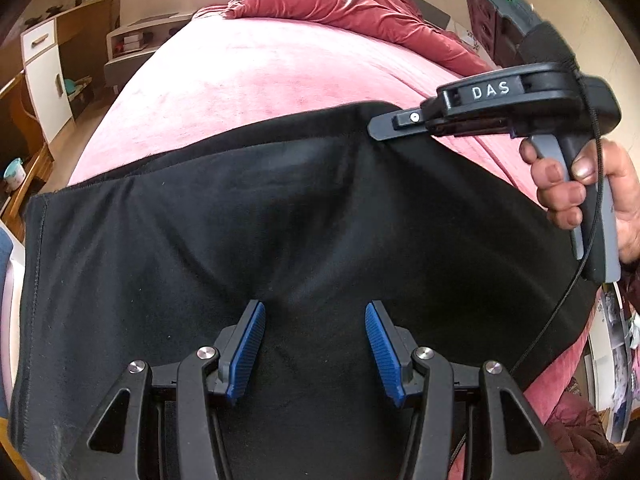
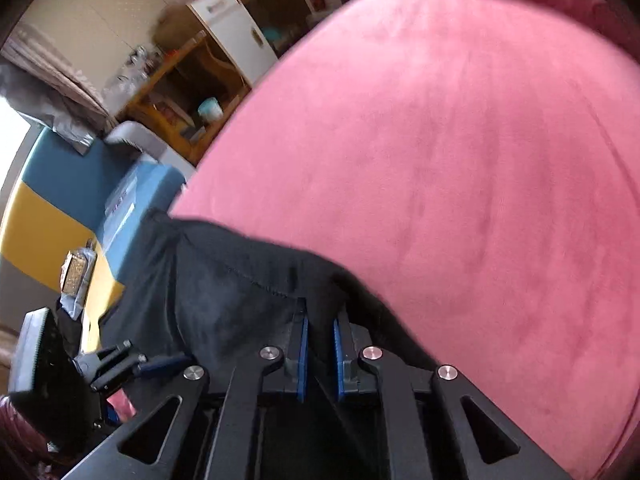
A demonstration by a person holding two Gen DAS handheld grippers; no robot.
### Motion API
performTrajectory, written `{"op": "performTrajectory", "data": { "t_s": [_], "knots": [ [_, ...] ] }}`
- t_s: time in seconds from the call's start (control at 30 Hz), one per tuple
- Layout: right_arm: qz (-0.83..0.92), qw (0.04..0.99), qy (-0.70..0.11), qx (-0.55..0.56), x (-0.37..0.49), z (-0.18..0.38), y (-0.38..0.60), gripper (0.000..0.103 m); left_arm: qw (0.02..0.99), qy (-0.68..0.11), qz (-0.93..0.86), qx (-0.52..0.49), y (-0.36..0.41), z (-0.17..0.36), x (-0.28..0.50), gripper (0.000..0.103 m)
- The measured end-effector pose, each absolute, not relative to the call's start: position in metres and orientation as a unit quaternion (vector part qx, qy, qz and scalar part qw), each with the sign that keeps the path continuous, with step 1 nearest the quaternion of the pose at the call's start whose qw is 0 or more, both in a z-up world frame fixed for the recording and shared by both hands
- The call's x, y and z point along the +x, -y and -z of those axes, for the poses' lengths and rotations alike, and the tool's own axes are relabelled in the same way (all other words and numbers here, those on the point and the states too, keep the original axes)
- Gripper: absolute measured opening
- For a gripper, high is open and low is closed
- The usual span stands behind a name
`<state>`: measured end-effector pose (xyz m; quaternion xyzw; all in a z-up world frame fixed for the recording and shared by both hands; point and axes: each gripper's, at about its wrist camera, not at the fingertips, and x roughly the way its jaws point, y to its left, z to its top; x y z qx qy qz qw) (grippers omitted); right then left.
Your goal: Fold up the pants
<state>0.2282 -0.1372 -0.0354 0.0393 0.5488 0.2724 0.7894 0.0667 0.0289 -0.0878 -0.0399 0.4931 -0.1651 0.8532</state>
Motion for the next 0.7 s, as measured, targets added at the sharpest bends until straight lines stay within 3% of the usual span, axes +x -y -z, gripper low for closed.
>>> {"op": "performTrajectory", "data": {
  "t_s": [0.23,0.4,0.7],
  "knots": [
    [-0.238,0.792,-0.559,0.059,0.235,0.065,0.131,0.011,0.854,-0.493,0.16,-0.048,-0.033,0.077,0.059,0.053],
    [-0.209,0.822,-0.527,0.053,0.217,0.039,0.139,0.036,0.869,-0.482,0.101,-0.047,-0.054,0.064,0.047,0.053],
    [-0.206,0.83,-0.516,0.059,0.133,0.011,0.166,0.036,0.877,-0.478,0.01,-0.045,-0.086,0.053,0.018,0.053]
  ]
}}
